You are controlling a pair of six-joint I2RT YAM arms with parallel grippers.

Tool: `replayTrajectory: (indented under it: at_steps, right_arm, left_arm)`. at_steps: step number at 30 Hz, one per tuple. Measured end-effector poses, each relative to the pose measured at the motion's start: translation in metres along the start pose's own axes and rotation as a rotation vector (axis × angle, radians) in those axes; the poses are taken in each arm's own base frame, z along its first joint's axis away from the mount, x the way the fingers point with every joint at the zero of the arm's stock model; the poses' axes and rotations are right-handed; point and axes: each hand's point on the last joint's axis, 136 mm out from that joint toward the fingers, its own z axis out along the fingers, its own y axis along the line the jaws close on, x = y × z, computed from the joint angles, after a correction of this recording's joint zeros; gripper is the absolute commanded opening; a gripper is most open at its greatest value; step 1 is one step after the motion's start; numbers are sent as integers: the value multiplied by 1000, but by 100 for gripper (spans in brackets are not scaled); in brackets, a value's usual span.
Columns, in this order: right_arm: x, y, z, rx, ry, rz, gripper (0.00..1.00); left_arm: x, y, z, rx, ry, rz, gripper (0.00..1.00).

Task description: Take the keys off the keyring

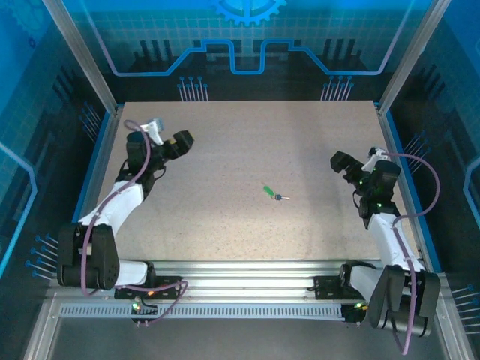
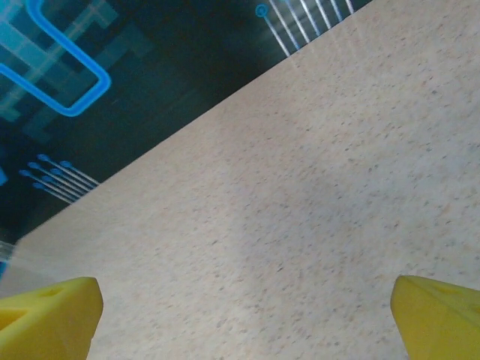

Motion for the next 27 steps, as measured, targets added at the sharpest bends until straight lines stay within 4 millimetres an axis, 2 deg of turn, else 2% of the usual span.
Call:
replayTrajectory:
  at_steps: [2,5,7,11,17,23,27]
  right_arm:
    - [3,7,-4,-50,28,34,72]
    - [15,19,-7,-104,103,55,64]
    - [23,24,-10,-112,141,53,62]
    - [36,35,-23,-138,190,36,62]
    - [54,38,-32,-138,254,20,62]
    - [66,37,-35,-129,303,21,62]
    - [73,41,-37,-138,329,7,61]
  left_arm:
    - [16,-25,13,64,75,21,76]
    - [43,-57,34,134,193,72,58]
    - [65,-77,49,168,273,118,52]
    - [118,-113,73,230,442,209,49]
    - [192,-147,95,304,676,342,48]
    - [253,-164,93,347,864,464,54]
    - [277,-167,88,365,939,530,54]
